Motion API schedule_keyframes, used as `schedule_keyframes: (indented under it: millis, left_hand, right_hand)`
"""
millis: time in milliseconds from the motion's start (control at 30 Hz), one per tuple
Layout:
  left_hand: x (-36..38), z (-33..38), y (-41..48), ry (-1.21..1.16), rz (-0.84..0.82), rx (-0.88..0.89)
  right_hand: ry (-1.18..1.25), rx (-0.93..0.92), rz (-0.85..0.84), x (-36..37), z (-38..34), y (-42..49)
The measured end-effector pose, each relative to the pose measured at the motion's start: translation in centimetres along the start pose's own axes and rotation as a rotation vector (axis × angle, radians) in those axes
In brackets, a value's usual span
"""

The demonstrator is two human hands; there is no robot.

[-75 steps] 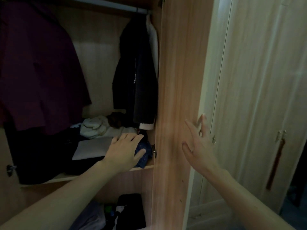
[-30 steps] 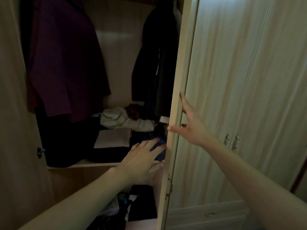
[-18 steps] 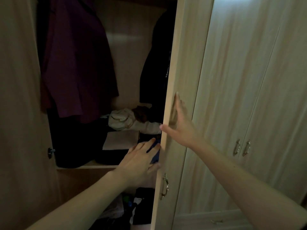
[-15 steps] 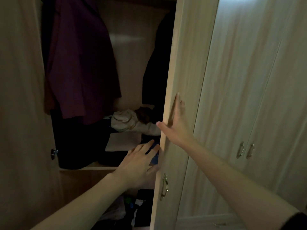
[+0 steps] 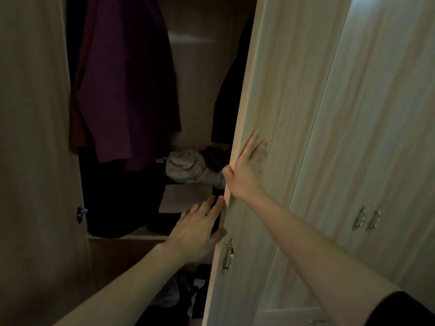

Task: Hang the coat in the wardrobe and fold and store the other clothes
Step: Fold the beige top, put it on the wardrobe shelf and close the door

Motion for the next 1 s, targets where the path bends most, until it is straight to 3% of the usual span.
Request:
schedule_keyframes:
  millis: [267,567,1000]
  left_hand:
    - [-0.6,-2.8,1.9,0.065,0.051,-0.044]
    - [-0.4,-5.1,4.3,0.197,0.046,-0.109]
    - [-1.6,-9.6,6.4,0.32,0.007,-0.152]
  right_hand:
    - [-0.073,-0.048,0.116,3.4,0.4,2.9]
    - [-0.162,-0.25,0.179,4.6,2.3,5.8]
    - [-0.24,-0.213,0.177,6.7,2.8,9.0]
Point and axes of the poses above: each hand's wrist, its own y-axis towards the middle knuckle, its own x-axis out of the palm, z = x × y, the point moved 7 cm from there along y, towards the middle knuckle, and after that the axes turned 11 degrees about -z, right-handed, at the moved point
